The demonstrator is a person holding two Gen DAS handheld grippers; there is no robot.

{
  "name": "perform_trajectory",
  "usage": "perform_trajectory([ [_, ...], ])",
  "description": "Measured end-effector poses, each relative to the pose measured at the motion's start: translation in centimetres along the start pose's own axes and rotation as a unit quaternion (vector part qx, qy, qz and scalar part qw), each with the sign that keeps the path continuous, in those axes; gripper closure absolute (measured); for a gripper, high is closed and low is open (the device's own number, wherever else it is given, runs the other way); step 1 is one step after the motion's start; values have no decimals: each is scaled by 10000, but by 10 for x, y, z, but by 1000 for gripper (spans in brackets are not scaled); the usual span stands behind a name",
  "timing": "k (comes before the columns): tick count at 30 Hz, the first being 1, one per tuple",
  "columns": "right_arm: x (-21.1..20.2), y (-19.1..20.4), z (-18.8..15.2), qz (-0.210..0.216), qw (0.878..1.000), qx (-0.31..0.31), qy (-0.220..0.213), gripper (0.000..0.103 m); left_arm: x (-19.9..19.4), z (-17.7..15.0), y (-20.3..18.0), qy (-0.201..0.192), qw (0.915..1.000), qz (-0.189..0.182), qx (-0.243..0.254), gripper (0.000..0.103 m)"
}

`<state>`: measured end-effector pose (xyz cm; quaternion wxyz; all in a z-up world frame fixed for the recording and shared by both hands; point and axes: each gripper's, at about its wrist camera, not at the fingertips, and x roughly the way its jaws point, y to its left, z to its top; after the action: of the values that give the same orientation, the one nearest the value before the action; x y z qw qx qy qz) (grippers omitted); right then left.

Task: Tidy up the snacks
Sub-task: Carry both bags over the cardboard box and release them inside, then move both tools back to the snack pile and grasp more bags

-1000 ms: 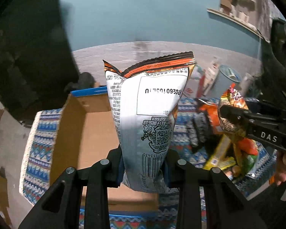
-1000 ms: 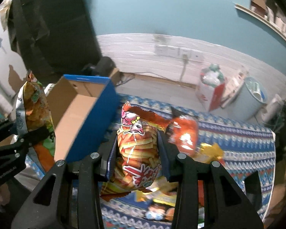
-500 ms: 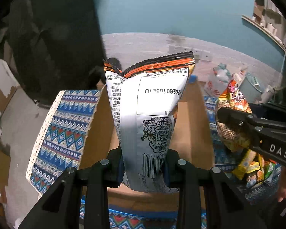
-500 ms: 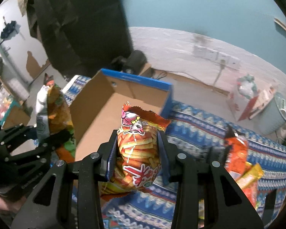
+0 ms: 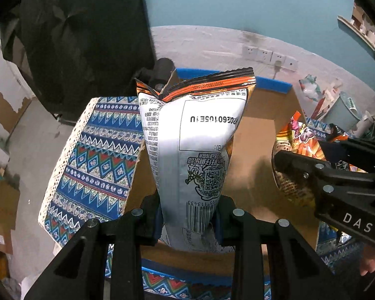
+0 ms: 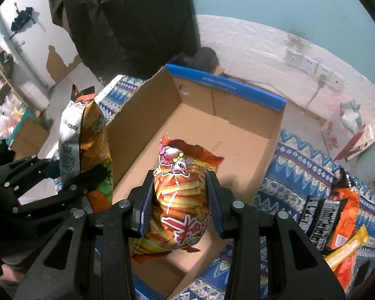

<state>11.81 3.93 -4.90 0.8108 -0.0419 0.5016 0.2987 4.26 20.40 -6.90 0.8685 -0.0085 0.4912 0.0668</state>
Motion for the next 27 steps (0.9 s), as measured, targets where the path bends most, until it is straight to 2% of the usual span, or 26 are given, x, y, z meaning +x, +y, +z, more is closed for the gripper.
perform_trajectory([
  [6,0,-2,0,2,10000,45,-5,64,7,-1,3,145,9999,23,-42,70],
  [9,-3,-1,1,32,10000,60,-32,64,13,-2,1,248,9995,215,36,59],
  [11,-4,-1,1,30,10000,69,-34,64,13,-2,-2,246,9989,384,115,44],
  [15,-5,-2,0,40,10000,71,-45,64,7,-2,-3,140,9982,552,199,38],
  [16,-5,-2,0,55,9999,76,-46,64,6,-1,-1,125,9983,545,176,35],
  [20,-6,-3,1,92,9999,110,-51,64,2,0,3,134,9990,429,35,34],
  [21,-6,-4,1,93,9999,122,-53,63,1,1,4,137,9991,404,5,34],
  [23,-9,-6,1,107,9998,175,-74,51,0,1,4,125,9992,386,-17,34],
  [24,-10,-6,0,98,9997,192,-95,43,-1,1,4,119,9992,380,-21,34],
  [27,-16,-11,-1,46,9996,241,-149,36,-3,2,0,91,9994,346,-17,34],
])
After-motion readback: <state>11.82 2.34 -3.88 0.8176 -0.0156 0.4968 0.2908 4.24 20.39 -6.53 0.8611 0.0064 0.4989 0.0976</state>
